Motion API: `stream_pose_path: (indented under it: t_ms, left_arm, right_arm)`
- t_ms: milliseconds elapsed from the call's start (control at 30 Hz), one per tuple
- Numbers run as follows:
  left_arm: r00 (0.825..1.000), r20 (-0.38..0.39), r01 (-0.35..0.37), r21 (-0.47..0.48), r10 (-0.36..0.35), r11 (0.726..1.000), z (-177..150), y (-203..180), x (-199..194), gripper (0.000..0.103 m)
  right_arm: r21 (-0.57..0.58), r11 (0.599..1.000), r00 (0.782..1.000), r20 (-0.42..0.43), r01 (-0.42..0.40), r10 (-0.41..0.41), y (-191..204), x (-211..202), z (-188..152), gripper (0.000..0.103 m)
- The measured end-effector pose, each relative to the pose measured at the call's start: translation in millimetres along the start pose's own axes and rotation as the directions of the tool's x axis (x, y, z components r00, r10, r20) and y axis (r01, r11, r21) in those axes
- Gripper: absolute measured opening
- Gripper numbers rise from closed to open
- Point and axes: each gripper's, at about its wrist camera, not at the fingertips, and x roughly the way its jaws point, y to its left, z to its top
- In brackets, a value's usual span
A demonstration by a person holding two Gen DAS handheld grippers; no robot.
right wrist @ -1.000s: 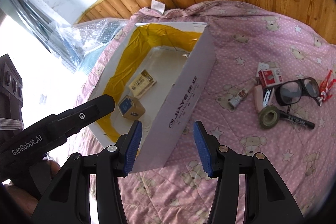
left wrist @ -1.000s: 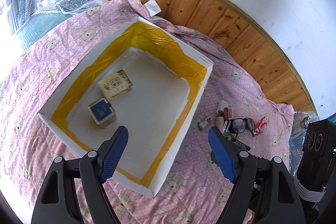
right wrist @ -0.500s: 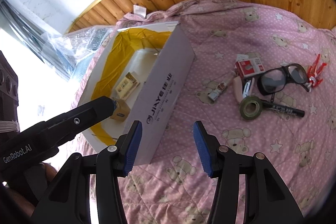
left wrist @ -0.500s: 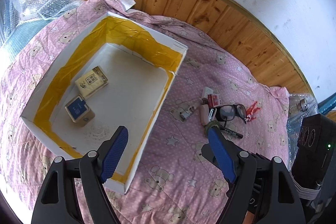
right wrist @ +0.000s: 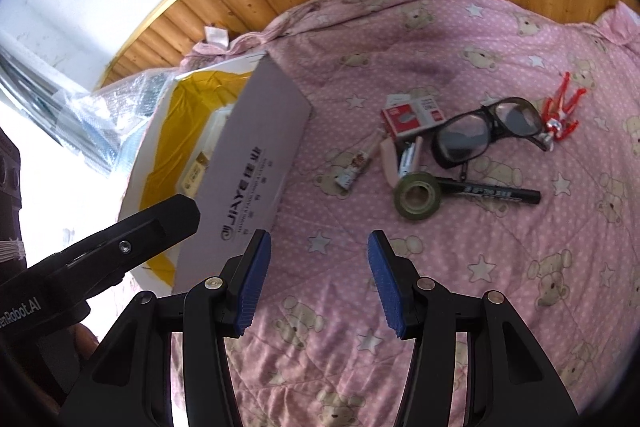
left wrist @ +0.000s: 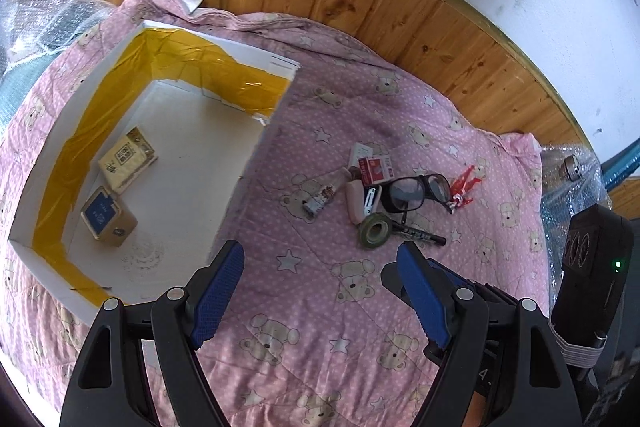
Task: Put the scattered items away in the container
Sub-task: 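Withdraw both grippers from the box back toward the remaining items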
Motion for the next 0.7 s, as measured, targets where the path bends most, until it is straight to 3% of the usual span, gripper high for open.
stream_pose_path:
  t_ms: [700]
  left_arm:
    - [0.994, -0.105, 0.017, 0.084, -0.008, 0.996, 7, -46, 66, 0.08]
  right_arm:
    - [0.17, 0.984, 0.999, -0.012, 0.044, -0.043, -82, 12, 4, 0.054]
